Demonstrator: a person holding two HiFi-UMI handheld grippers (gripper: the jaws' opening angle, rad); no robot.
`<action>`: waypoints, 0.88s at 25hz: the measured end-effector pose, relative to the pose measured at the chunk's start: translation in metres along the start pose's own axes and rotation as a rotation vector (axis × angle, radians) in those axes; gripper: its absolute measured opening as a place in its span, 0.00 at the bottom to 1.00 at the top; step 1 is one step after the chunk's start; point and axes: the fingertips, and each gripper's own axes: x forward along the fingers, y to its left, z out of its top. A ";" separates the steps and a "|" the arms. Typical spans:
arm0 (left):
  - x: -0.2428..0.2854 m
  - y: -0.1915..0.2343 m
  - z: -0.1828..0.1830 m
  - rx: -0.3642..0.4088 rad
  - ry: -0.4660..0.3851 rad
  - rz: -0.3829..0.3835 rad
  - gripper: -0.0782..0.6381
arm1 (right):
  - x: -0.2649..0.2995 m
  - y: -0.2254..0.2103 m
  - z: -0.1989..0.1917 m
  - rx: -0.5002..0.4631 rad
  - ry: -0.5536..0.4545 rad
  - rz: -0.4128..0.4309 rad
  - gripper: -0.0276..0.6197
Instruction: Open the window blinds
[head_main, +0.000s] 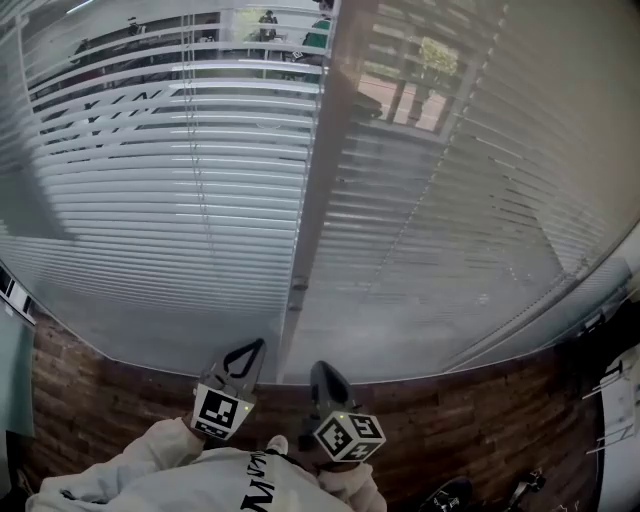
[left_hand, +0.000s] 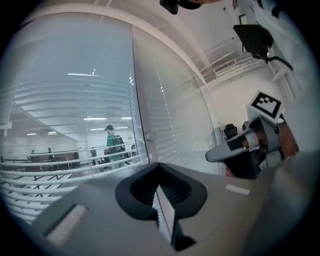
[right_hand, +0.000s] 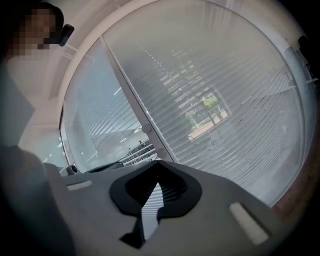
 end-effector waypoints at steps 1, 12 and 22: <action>-0.005 -0.005 0.002 0.001 -0.009 -0.014 0.11 | -0.006 0.002 -0.003 -0.002 -0.006 -0.011 0.05; 0.242 0.216 0.033 -0.015 -0.010 -0.274 0.11 | 0.255 -0.048 0.138 0.007 -0.111 -0.343 0.05; 0.234 0.305 0.059 -0.046 -0.008 -0.377 0.11 | 0.297 0.024 0.157 -0.019 -0.152 -0.485 0.04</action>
